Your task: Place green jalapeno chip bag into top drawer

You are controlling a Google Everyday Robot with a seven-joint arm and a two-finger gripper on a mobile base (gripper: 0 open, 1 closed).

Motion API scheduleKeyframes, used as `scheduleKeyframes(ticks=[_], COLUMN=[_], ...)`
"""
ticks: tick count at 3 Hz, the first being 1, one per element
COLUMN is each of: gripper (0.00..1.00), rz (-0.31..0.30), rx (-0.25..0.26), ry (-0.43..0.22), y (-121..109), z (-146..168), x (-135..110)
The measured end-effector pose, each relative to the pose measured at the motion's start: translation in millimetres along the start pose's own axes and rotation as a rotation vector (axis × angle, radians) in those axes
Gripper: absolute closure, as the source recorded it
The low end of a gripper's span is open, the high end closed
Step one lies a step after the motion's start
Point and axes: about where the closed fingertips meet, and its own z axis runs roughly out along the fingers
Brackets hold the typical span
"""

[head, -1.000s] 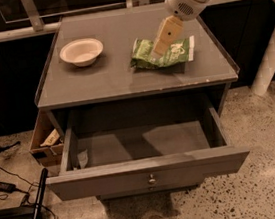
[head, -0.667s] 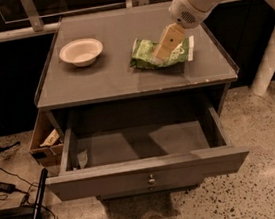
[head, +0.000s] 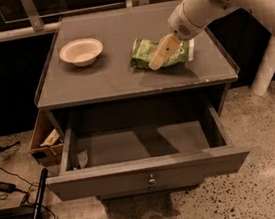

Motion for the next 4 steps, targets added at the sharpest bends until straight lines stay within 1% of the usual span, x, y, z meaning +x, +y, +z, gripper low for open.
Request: scheduleKeyframes(ticks=[1, 2, 3, 4], gripper=[0.0, 0.0, 0.0, 0.0], rz=[0.04, 0.06, 0.061, 0.049], rx=[-0.029, -0.05, -0.068, -0.069], ry=[-0.036, -0.049, -0.064, -0.08], y=[-2, -2, 0, -3], z=[31, 49, 66, 81], x=[2, 5, 6, 6])
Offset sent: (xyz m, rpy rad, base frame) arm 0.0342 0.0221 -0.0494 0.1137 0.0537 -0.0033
